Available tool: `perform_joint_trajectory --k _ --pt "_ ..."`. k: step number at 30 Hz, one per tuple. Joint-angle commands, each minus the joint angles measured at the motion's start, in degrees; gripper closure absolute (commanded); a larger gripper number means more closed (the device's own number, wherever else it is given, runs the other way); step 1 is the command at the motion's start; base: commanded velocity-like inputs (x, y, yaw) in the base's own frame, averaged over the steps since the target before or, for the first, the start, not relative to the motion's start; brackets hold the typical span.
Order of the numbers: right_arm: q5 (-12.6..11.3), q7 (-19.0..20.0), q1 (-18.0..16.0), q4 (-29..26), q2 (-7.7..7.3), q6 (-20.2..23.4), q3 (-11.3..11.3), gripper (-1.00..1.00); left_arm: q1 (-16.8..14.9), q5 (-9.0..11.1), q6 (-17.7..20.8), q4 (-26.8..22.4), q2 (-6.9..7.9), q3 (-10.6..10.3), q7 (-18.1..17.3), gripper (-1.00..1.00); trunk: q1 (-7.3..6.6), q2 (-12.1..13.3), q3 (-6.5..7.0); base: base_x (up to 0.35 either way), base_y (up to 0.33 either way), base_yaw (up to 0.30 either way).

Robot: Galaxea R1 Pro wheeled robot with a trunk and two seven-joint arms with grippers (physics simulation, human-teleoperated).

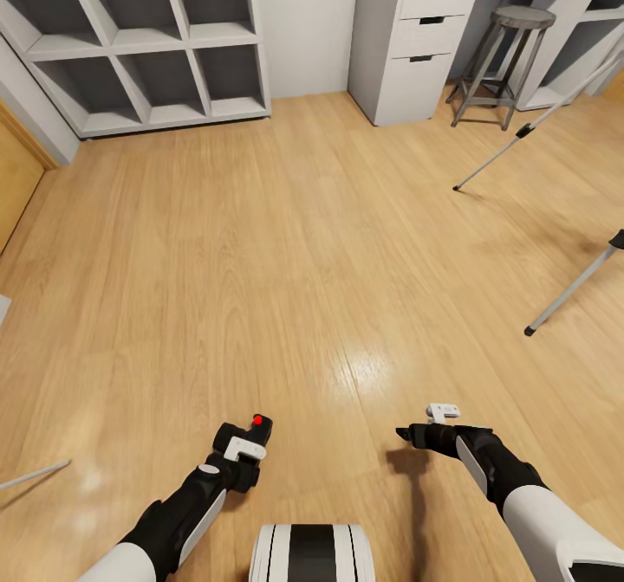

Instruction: Attach the digital camera to the camera tripod in the bedroom.

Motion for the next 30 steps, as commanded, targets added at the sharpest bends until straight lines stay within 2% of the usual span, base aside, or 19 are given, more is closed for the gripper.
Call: perform_joint_trajectory --k 1,5,6,18,30 --pt "-0.3 0.2 0.0 -0.1 0.01 0.4 -0.2 -1.0 0.0 0.6 0.0 -0.1 0.07 -0.4 0.4 -1.0 -0.01 0.0 -0.04 0.0 0.0 0.0" --pt "-0.3 0.2 0.0 -0.1 0.01 0.4 -0.2 -1.0 0.0 0.7 -1.5 0.0 -0.04 -0.4 0.4 -1.0 -0.01 0.0 -0.04 0.0 0.0 0.0" --pt "-0.3 0.2 0.0 -0.1 0.01 0.4 -0.2 -1.0 0.0 0.8 -2.3 0.2 -0.14 -0.4 0.4 1.0 -0.01 0.0 -0.04 0.0 0.0 0.0" --pt "-0.3 0.3 0.0 -0.1 0.01 0.4 -0.2 -1.0 0.0 0.7 -3.8 2.2 -0.91 -0.3 0.4 1.0 -0.01 0.0 -0.04 0.0 0.0 0.0" --pt "-0.3 0.3 0.0 -0.1 0.01 0.4 -0.2 -1.0 0.0 0.6 -3.9 0.5 -1.1 -0.4 0.5 1.0 -0.01 0.0 -0.04 0.0 0.0 0.0"
